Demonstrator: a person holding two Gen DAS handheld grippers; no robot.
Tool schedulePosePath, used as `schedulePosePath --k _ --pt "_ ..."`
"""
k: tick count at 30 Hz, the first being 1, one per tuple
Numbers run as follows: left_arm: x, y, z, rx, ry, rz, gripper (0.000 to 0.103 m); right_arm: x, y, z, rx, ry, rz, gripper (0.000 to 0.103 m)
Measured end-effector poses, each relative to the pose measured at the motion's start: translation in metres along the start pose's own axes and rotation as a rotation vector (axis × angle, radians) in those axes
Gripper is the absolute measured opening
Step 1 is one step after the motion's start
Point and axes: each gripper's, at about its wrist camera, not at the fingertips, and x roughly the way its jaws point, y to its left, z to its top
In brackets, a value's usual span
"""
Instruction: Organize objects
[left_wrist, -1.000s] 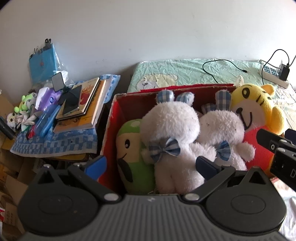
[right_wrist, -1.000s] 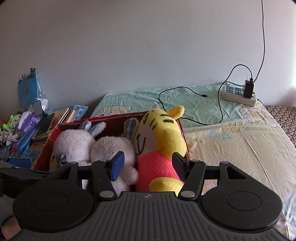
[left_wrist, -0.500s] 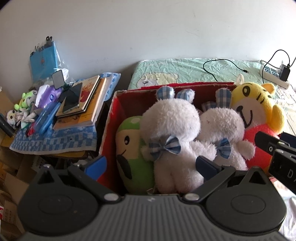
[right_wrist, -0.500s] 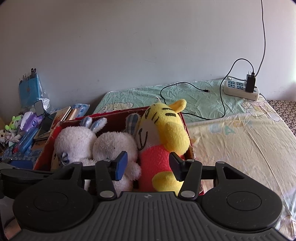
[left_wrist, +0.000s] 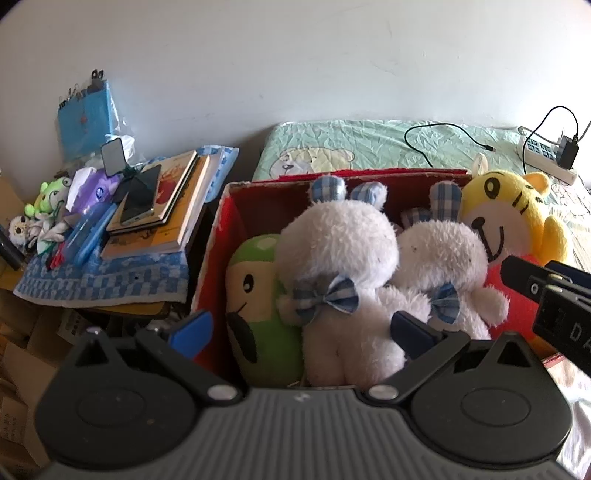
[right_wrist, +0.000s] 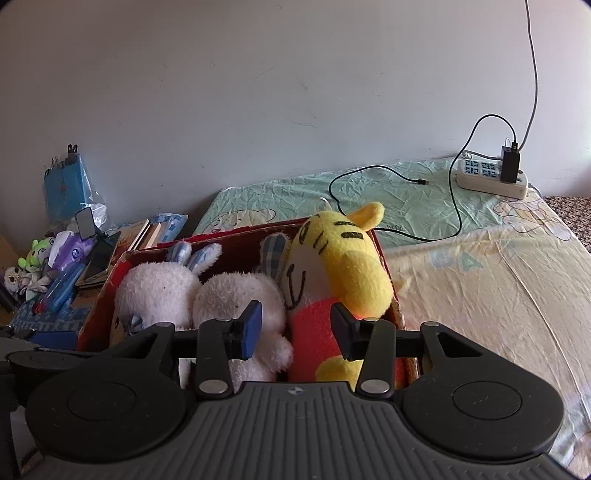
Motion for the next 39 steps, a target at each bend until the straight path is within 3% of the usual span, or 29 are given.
schedulePosePath --k 39 --pt "0.013 -0.009 0.000 -0.003 0.027 -0.006 0.103 0.017 -0.005 0.002 0.012 0.031 0.032 0.045"
